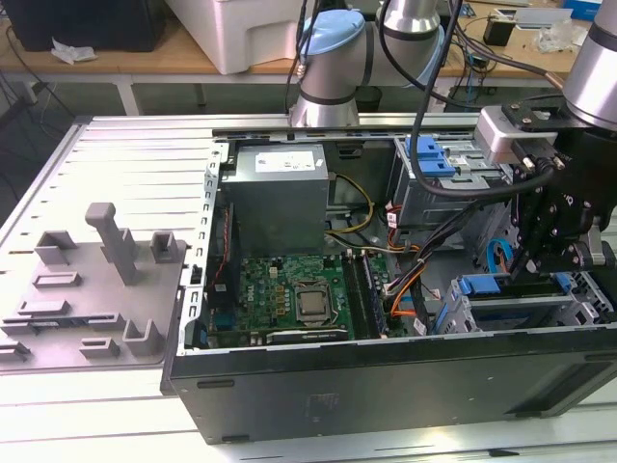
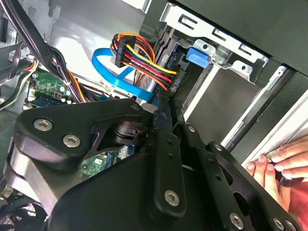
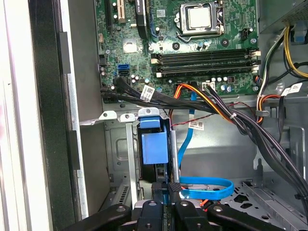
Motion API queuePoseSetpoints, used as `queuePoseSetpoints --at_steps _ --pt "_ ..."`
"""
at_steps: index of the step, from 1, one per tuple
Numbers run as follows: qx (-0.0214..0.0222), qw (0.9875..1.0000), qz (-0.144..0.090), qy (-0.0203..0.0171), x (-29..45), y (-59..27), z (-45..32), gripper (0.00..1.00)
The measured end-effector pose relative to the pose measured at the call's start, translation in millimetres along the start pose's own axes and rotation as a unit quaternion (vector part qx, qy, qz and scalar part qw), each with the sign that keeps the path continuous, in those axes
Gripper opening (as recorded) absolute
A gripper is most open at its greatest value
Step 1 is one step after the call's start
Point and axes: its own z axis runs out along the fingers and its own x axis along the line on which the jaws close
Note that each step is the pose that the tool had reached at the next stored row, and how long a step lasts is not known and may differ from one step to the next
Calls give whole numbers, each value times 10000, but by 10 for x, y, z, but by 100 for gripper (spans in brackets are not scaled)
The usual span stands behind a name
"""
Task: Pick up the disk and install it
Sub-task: 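Insert the second disk wire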
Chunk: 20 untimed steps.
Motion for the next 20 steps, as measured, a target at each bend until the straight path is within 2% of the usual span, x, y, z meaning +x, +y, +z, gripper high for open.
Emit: queuePoseSetpoints --at_steps 5,20 --pt "0 10000 0 2 2 -2 -36 16" --pt "0 10000 0 2 2 -2 -39 16"
